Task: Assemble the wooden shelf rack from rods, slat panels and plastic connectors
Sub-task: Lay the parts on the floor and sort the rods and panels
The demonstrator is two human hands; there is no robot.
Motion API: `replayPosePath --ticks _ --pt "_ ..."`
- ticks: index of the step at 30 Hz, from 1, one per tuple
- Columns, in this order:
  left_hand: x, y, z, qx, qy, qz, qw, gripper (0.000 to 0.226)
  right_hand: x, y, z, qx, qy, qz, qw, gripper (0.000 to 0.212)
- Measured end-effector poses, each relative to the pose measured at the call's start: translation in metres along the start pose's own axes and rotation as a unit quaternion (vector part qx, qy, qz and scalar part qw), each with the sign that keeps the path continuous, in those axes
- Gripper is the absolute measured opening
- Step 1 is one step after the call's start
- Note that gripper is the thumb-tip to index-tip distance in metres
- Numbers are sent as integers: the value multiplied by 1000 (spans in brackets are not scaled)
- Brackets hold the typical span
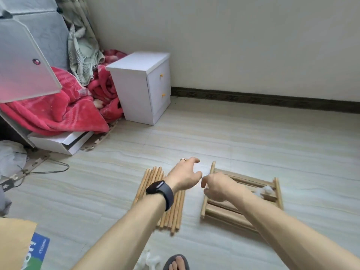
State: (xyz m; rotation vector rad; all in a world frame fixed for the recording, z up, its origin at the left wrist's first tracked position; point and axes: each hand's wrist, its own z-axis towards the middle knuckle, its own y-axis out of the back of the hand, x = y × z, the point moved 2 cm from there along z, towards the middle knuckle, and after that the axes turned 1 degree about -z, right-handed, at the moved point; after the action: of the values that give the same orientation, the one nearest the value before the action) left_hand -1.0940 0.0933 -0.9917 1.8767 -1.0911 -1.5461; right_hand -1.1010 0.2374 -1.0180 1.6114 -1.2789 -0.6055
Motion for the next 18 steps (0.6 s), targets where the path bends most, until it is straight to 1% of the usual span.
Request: replayPosePath --ticks 4,8,11,13,18 --pt "-82 0 32 -8 -70 101 992 56 -69 36 -34 -57 -52 -13 997 37" --pt "-132 -30 51 11 -122 161 979 55 -149 35 -69 -71 -126 20 989 38" --pt "-144 -69 58 51 -135 200 969 53 -203 9 -93 -66 -171 63 981 37" --pt "-143 -99 65 82 -133 214 964 53 -230 -17 -102 -56 -199 95 974 40" --pt "-127 -172 94 148 -110 196 963 53 -270 -90 -96 -13 -242 151 958 47"
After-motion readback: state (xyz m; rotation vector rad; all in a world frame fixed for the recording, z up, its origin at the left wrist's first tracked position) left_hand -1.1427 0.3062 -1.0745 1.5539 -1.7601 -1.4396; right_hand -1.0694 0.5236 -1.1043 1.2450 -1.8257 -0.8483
